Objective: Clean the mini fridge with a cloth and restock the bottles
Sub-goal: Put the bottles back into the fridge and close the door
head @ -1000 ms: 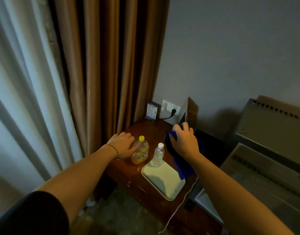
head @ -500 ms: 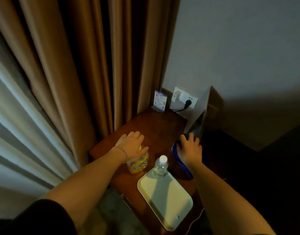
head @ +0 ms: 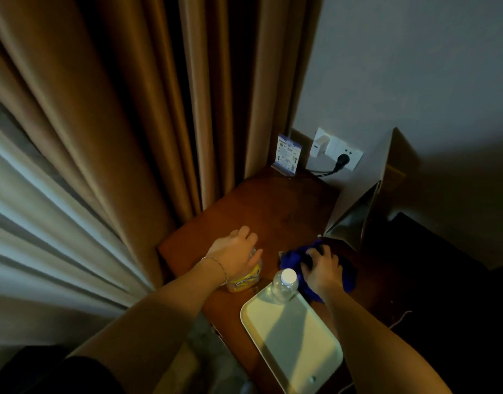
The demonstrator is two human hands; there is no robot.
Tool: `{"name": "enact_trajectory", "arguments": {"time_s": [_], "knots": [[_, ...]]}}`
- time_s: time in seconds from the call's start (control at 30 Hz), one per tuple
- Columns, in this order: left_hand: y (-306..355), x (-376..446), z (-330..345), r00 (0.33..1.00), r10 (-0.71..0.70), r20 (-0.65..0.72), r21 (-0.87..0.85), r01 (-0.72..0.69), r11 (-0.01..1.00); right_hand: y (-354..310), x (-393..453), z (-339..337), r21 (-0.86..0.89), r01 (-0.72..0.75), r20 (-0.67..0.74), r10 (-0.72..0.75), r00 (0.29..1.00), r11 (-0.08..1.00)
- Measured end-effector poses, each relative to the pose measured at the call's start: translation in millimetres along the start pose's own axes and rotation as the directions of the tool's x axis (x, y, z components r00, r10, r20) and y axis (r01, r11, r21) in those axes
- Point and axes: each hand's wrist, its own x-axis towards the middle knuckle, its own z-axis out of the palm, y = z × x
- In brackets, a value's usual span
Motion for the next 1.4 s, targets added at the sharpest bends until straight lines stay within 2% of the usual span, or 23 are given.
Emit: {"name": "enact_trajectory", "arguments": {"time_s": [0.13,0.2,0.37,0.47,0.63,0.7,0.77,0.87,0.97,1.13,1.2,1.3,1.4], "knots": [[1,0,1,1.0,-0.013,0.023,0.019,0.012,1.0,2,0,1,-0.003,0.01,0.048,-0.01,0.999,1.0],[1,1,0,0.997,0.028,0.069,0.066,-0.033,0.997,1,-4,-4,-0.018,-0.001,-0.003,0.001,1.0,1.0],[6,-5,-10,0.995,-0.02,0.101,0.034,0.017,0.999,-8,-30,-22,0.024,-0.011,-0.197,0.015,0.98,1.0],[12,-7,-16,0.991,-0.059,0.118,0.024,0.056,0.998,-25,-46,-31,0.076,0.082,-0.322,-0.054,0.945,0.994],[17,-12,-19,0.983,-0.134,0.128,0.0,0.135,0.991,-57,-66,-47,-0.006,0.261,-0.398,-0.242,0.885,0.965],[19,-13,-16,0.978,-0.148,0.144,0.007,0.149,0.989,-71,-75,-49,-0.086,0.308,-0.362,-0.318,0.876,0.947],[21,-14,-14,0.969,-0.202,0.145,-0.033,0.208,0.977,-81,-81,-46,-0.211,0.31,-0.242,-0.356,0.903,0.927],[28,-16,-13,0.958,-0.248,0.147,-0.03,0.254,0.967,-84,-88,-36,-0.265,0.227,-0.15,-0.273,0.95,0.937],[33,-19,-10,0.954,-0.251,0.163,-0.014,0.257,0.966,-73,-91,-19,-0.267,0.157,-0.161,-0.204,0.965,0.951],[37,-34,-12,0.957,-0.241,0.159,-0.051,0.252,0.966,-62,-98,-7,-0.238,0.177,-0.293,-0.245,0.924,0.955],[38,-43,-16,0.959,-0.233,0.159,-0.078,0.247,0.966,-60,-102,-9,-0.249,0.202,-0.256,-0.266,0.929,0.947],[40,-62,-15,0.957,-0.239,0.166,-0.067,0.252,0.965,-54,-113,-6,-0.199,0.163,-0.229,-0.208,0.951,0.966],[43,-83,-15,0.938,-0.26,0.231,-0.028,0.273,0.961,-50,-137,-7,-0.135,0.167,-0.229,-0.195,0.954,0.977]]}}
